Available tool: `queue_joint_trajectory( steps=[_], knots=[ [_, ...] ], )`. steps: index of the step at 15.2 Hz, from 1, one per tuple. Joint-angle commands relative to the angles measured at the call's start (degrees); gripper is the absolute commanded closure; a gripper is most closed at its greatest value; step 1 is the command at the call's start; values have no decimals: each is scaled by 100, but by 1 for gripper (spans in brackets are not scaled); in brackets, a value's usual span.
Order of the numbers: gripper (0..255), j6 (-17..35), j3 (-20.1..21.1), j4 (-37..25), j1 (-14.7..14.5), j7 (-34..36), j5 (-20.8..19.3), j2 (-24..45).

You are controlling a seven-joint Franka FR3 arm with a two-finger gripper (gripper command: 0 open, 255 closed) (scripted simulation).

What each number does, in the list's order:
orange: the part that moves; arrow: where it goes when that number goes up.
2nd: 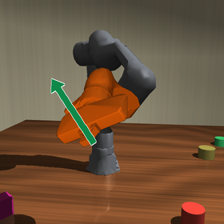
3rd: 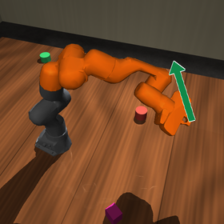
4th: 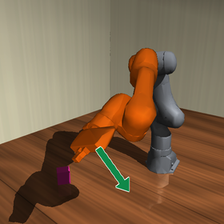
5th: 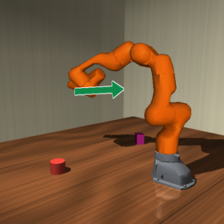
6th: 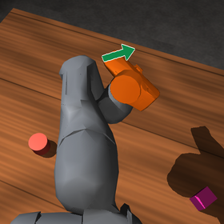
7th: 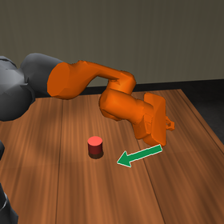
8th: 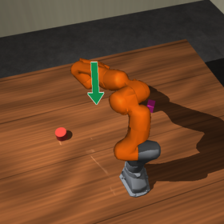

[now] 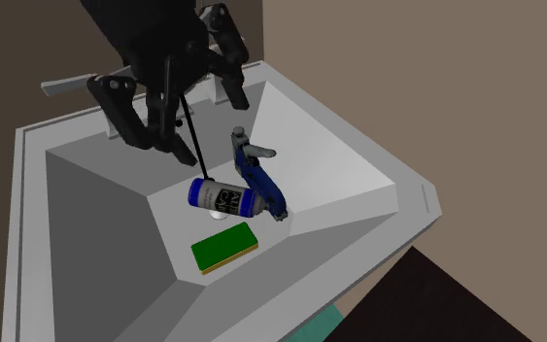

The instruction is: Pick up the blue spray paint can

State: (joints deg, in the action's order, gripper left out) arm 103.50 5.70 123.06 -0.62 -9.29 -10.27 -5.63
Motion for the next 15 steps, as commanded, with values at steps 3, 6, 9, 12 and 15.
queue_joint_trajectory(
  steps=[3,6,9,12,15],
  knots=[
    [0,201,59,-510,-39,42,-369,935],
    [0,285,69,-965,-88,66,-656,1645],
    [0,313,51,-1480,-162,75,-936,2360],
    [0,289,11,-2059,-255,56,-1200,3083],
    [0,219,-48,-2709,-364,1,-1438,3820]
  ],
)
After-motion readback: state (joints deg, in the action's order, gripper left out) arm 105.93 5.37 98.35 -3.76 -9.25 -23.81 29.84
